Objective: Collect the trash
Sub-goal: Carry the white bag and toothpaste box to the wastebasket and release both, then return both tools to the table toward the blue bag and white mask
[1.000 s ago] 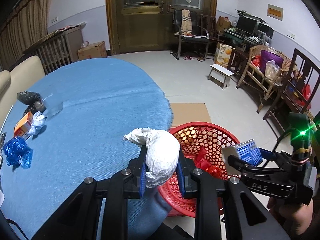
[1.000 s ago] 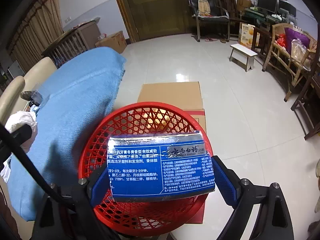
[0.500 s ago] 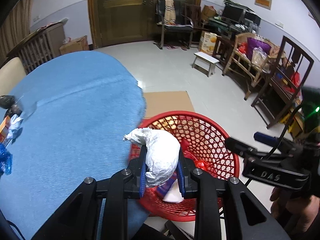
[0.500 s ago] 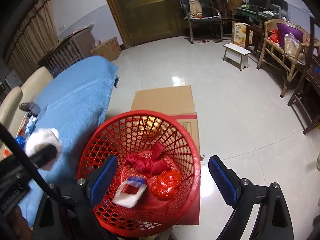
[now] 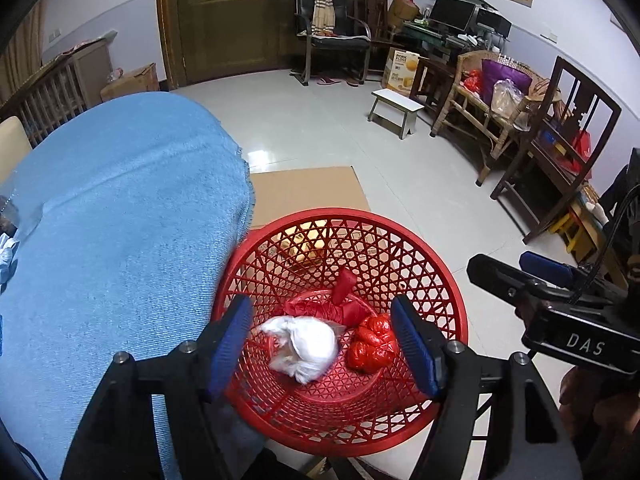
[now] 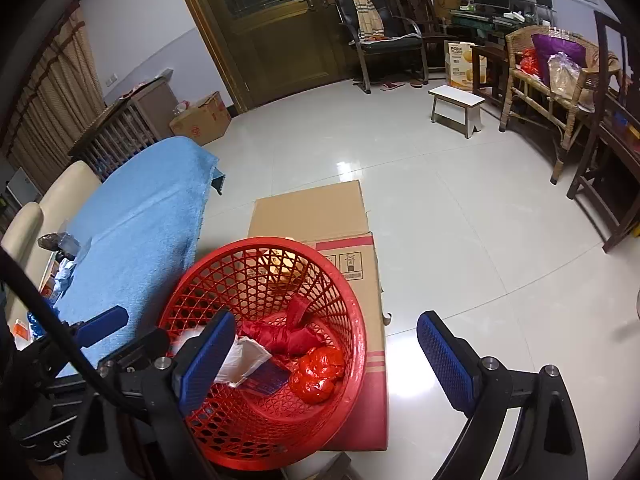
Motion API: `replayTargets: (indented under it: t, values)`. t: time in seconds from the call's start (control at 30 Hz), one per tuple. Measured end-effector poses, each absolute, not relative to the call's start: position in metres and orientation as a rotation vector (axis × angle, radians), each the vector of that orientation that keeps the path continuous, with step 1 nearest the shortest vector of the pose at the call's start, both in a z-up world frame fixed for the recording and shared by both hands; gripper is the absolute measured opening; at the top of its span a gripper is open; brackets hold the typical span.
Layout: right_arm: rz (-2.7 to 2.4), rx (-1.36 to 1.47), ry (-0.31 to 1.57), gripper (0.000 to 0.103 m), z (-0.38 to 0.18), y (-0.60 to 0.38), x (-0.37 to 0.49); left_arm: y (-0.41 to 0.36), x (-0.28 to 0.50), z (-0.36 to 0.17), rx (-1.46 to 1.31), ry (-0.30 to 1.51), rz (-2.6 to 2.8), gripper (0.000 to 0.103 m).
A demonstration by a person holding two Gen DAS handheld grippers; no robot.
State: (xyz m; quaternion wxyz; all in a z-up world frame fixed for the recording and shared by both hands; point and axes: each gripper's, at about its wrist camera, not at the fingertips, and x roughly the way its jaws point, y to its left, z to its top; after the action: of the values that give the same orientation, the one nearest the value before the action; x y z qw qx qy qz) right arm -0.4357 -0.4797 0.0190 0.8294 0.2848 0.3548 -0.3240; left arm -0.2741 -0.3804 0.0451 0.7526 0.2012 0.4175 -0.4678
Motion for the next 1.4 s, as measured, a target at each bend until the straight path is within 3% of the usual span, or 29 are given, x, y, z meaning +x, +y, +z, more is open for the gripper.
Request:
replayTargets:
  t: [0.63,1.4]
  values:
    - [-0.569,0.520,0.814,0.094,0.020,-0.434,-0.385,-0.270,-0.213,0.058,0.263,0.922,-0.801,0.073]
    - [-0.211,0.229,0.929,0.094,0.021,-0.276,-0.248,-0.076,-0.092,0.063,-0.038,0.926,-0.349,0.074]
